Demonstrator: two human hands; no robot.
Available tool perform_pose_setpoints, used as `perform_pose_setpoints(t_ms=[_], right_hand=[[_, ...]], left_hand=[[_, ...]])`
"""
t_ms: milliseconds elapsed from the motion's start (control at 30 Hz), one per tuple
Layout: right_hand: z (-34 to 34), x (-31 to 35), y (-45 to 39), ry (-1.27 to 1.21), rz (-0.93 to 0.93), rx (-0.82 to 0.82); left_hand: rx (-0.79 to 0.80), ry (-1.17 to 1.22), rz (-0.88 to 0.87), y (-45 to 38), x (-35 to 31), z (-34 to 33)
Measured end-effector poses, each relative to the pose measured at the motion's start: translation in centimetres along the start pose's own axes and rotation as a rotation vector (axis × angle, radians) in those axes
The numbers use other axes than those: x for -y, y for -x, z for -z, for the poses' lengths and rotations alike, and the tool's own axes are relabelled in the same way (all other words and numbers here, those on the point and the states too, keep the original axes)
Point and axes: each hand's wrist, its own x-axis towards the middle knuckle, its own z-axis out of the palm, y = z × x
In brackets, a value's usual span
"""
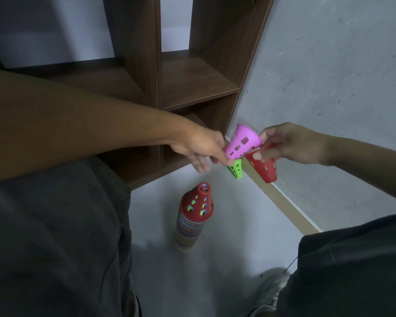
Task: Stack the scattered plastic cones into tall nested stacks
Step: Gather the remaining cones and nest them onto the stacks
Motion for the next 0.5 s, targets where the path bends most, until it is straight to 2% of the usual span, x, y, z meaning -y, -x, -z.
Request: perform_pose_setpoints(t_ms=[100,267,400,500], right_hand=[[-0.3,0.8,0.2,-0.121,0.030,0.001],[-0.4,1.7,0.4,-0.131,0.039,0.029],[-0.3,1.6,0.7,-0.168,0.030,0.029],[-0.1,1.5,0.6,-0.171,-0.005,-0.014]], left_hand=[[-0.104,0.033,-0.149,-0.1,-0.7,0.1],[-0.187,0.056,-0.325,0.4,-1.4,0.5],[-0.202,0.067,-0.359,0.9,-1.4,0.9],[-0.246,0.079,-0.304,1.5,-1.3,1.6]])
